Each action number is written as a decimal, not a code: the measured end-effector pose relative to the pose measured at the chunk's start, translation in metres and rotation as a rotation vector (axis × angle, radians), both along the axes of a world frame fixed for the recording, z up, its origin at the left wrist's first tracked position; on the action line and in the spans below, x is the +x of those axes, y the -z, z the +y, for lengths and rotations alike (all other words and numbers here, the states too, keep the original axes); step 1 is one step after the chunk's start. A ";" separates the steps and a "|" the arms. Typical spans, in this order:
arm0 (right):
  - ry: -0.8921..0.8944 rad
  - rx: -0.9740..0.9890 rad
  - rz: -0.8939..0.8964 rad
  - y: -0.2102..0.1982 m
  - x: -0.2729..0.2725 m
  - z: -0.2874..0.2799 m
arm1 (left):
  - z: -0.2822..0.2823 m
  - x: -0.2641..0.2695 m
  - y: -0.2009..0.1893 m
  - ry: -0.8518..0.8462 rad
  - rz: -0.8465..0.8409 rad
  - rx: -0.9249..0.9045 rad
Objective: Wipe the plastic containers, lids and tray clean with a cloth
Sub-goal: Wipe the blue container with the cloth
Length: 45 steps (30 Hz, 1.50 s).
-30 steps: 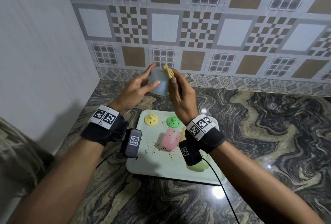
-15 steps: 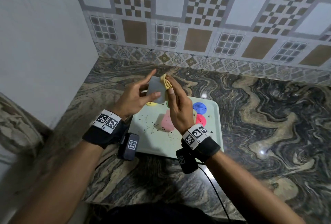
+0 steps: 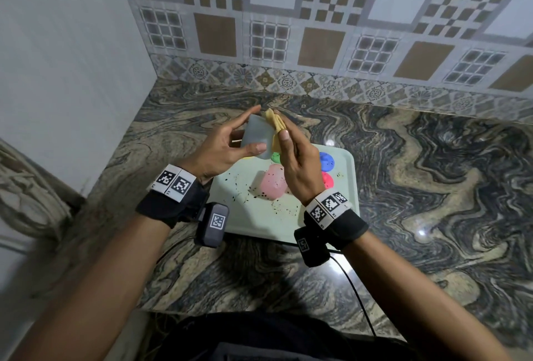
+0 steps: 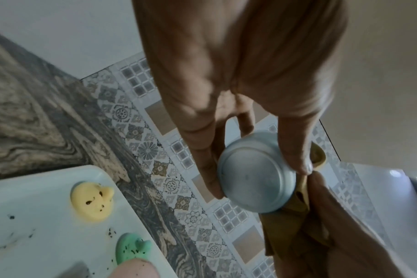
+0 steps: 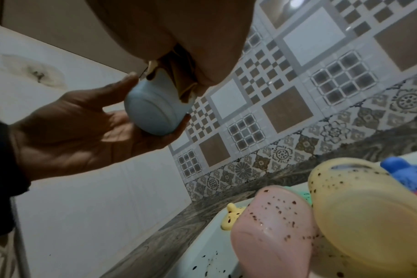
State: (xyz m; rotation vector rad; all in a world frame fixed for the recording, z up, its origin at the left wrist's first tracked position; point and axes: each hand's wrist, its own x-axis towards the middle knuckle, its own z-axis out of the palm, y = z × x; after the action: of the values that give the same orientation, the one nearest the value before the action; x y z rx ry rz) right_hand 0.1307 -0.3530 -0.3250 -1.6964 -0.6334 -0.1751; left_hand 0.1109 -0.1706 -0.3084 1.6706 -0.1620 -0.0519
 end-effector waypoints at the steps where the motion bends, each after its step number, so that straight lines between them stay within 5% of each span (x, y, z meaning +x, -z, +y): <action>1: -0.001 -0.003 -0.009 0.001 0.001 -0.001 | -0.001 0.000 0.002 0.009 0.018 -0.042; 5: -0.001 -0.010 -0.080 0.005 0.002 -0.005 | -0.003 -0.001 0.005 0.062 0.094 -0.195; 9: -0.036 -0.094 -0.204 0.012 0.004 -0.008 | -0.004 0.005 0.009 0.000 0.028 -0.012; 14: -0.019 -0.105 -0.176 0.018 0.008 -0.016 | -0.002 0.004 0.016 0.046 0.093 -0.105; 18: -0.048 -0.106 -0.182 0.025 0.006 -0.014 | -0.008 0.007 0.015 -0.021 0.013 0.109; 23: -0.015 -0.080 -0.164 0.024 0.007 -0.021 | -0.005 0.007 0.015 0.052 0.066 -0.003; 27: -0.010 -0.074 -0.182 0.023 0.006 -0.017 | -0.007 0.007 0.010 0.039 0.015 0.165; 33: 0.012 -0.079 -0.096 0.024 0.010 -0.018 | -0.001 0.007 0.006 0.105 0.118 0.035; 37: -0.035 -0.097 -0.149 0.023 0.007 -0.010 | 0.006 0.007 0.010 -0.041 0.045 0.126; 41: 0.041 -0.218 -0.064 0.038 0.027 -0.008 | 0.023 -0.005 0.017 -0.023 0.141 -0.152; 45: 0.102 -0.358 -0.016 0.040 0.048 0.000 | 0.046 -0.007 0.031 -0.278 0.123 -0.078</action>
State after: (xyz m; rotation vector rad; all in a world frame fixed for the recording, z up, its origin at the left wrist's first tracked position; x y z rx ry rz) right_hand 0.1790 -0.3530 -0.3647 -2.0756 -0.6169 -0.1540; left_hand 0.1043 -0.1242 -0.3389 1.5928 0.1600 0.0608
